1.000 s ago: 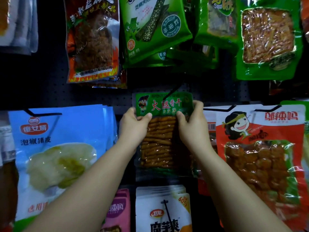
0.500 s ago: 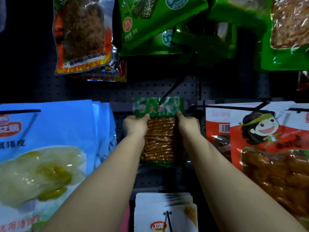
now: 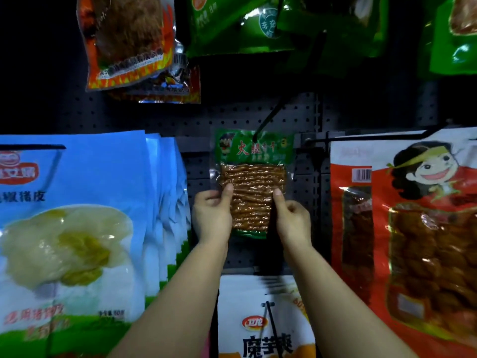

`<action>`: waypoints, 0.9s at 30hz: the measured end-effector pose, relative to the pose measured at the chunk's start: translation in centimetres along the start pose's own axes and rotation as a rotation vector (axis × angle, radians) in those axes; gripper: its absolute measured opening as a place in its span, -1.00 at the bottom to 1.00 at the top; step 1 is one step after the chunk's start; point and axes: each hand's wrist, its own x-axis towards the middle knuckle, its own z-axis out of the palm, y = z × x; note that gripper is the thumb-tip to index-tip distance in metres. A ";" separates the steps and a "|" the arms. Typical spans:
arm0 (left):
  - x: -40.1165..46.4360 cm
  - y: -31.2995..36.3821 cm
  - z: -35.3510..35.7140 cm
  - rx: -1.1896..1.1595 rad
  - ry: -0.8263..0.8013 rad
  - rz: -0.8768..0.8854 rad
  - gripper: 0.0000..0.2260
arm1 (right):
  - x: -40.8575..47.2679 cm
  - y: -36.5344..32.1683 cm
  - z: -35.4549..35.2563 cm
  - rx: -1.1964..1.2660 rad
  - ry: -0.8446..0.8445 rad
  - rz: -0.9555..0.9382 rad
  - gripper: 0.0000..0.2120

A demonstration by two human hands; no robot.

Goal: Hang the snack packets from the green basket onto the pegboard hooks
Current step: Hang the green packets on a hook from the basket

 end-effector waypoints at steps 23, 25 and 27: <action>-26.8 -8.8 -20.3 0.196 -0.646 -0.151 -0.83 | -32.5 6.9 -18.8 -0.088 0.018 0.212 -0.87; -30.6 -11.4 -21.5 0.258 -0.728 -0.204 -0.79 | -36.0 9.2 -21.9 -0.161 0.044 0.295 -0.85; -34.3 -13.9 -22.1 0.317 -0.836 -0.273 -0.78 | -38.9 11.8 -24.6 -0.230 0.070 0.399 -0.83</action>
